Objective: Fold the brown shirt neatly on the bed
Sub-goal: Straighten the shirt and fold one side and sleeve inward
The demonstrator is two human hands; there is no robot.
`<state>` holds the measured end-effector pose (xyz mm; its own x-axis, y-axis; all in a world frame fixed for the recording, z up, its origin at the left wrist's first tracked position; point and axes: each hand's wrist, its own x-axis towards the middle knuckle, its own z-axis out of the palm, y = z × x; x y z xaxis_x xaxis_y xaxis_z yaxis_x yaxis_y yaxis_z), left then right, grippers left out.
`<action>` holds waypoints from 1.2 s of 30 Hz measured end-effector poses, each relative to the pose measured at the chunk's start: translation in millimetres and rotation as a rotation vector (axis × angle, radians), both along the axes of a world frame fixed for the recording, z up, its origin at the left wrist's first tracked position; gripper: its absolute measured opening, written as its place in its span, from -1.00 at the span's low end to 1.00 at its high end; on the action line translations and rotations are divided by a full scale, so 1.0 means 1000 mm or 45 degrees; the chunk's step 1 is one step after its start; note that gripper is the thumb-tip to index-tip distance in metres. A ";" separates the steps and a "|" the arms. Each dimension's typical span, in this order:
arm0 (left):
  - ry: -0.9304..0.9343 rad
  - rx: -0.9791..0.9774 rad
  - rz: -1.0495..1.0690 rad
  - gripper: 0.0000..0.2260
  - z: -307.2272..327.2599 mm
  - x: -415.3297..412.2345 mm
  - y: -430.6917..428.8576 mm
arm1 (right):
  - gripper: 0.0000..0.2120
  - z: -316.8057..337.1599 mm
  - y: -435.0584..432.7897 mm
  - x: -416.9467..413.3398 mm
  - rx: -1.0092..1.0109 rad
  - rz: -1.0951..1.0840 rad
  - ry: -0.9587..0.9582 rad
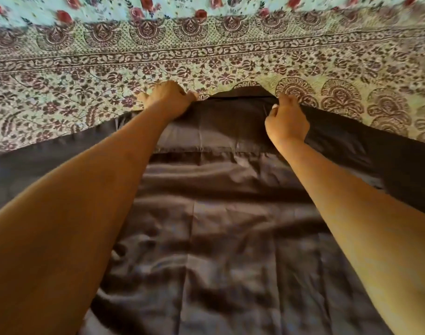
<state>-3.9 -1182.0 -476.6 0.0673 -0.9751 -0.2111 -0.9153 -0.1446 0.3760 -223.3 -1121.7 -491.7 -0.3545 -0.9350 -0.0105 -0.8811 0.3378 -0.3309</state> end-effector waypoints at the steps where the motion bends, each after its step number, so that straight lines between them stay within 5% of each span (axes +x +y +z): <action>1: 0.058 0.015 -0.024 -0.70 -0.001 -0.001 -0.003 | -0.65 -0.001 -0.004 -0.002 0.009 0.001 0.027; 4: 0.303 0.084 -0.121 -0.72 0.000 -0.002 -0.008 | -0.74 -0.001 -0.016 -0.014 -0.076 -0.014 -0.008; 7: 0.490 -0.114 -0.041 -0.81 0.000 0.002 -0.010 | -0.82 -0.001 -0.023 -0.024 -0.248 -0.032 -0.144; 13: -0.050 -0.161 -0.004 -0.65 -0.005 0.000 0.008 | -0.74 -0.014 -0.005 -0.014 -0.290 0.034 -0.195; 18: 0.291 0.074 -0.229 -0.84 0.004 0.014 0.004 | -0.73 -0.014 -0.007 -0.020 -0.315 -0.028 -0.239; 26: -0.120 -0.530 -0.128 -0.82 -0.025 0.005 0.019 | -0.57 -0.021 0.005 -0.001 -0.302 0.029 -0.084; 30: -0.167 -0.806 -0.119 -0.72 -0.021 0.010 0.067 | -0.52 -0.019 0.024 0.030 -0.416 0.536 0.019; 33: -0.146 -0.545 -0.321 -0.62 -0.034 0.029 0.097 | -0.49 -0.024 0.024 0.045 -0.146 0.927 0.072; 36: -0.305 -0.214 -0.346 -0.51 -0.050 0.072 0.108 | -0.41 -0.031 0.013 0.039 0.177 0.782 0.231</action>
